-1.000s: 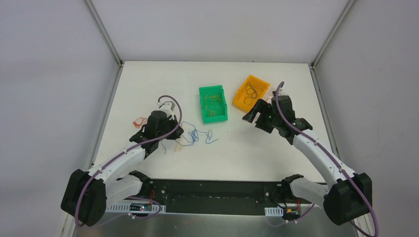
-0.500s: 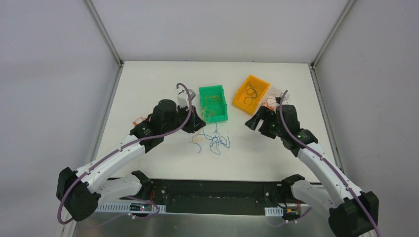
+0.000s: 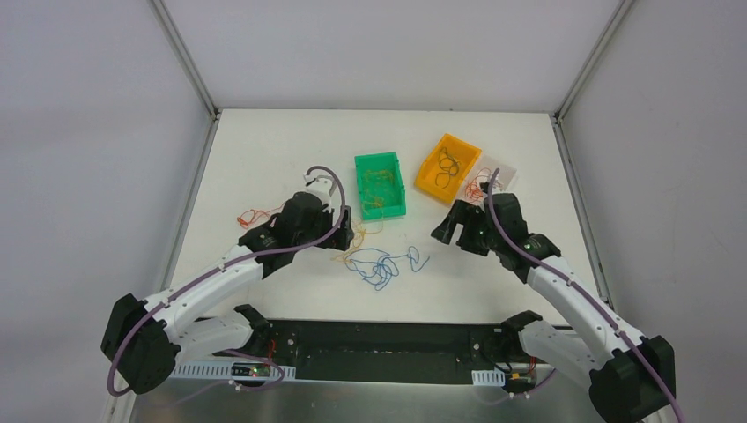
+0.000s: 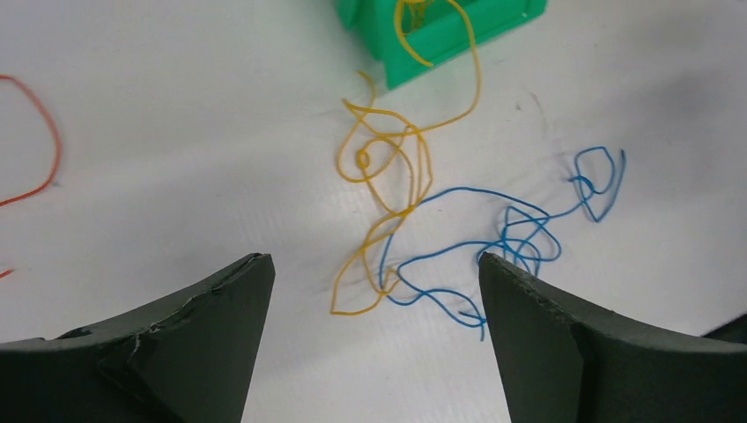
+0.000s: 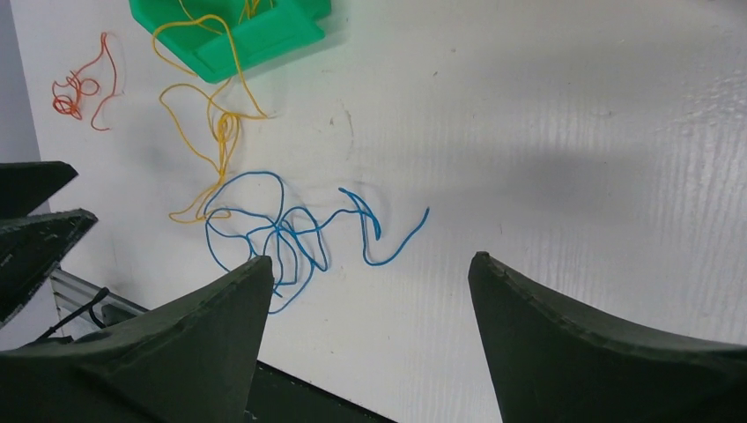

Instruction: Untangle the cables

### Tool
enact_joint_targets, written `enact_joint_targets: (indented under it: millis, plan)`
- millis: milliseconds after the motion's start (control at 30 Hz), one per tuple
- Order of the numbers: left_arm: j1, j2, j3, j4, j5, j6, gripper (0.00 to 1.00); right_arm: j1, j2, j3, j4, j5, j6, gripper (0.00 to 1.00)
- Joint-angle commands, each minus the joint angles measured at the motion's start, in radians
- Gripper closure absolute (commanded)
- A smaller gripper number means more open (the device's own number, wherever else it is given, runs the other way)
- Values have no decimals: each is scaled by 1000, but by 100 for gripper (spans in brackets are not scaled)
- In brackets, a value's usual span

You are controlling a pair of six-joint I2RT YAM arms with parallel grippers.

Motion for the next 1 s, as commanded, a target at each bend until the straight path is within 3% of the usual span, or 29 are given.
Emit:
enact_joint_targets:
  millis: [0, 100, 233, 333, 533, 667, 967]
  plan:
    - [0, -92, -58, 12, -257, 47, 12, 57, 41, 22, 0, 36, -27, 14]
    - [1, -125, -120, 56, -300, 65, 13, 94, 76, 35, 1, 71, -24, 10]
    - [0, -162, -221, 207, -203, 90, 15, 153, 129, 64, -11, 144, -14, 5]
    - [0, -172, -270, 283, -133, 98, 16, 201, 176, 92, -34, 203, -21, 11]
    - [1, -187, -281, 305, -36, 108, 19, 274, 285, 138, -42, 277, -23, 13]
    - [0, -182, -291, 332, -4, 108, 19, 313, 378, 181, -50, 290, -16, 7]
    - [0, 4, -218, 326, 121, 108, 22, 402, 538, 259, -12, 271, -10, 4]
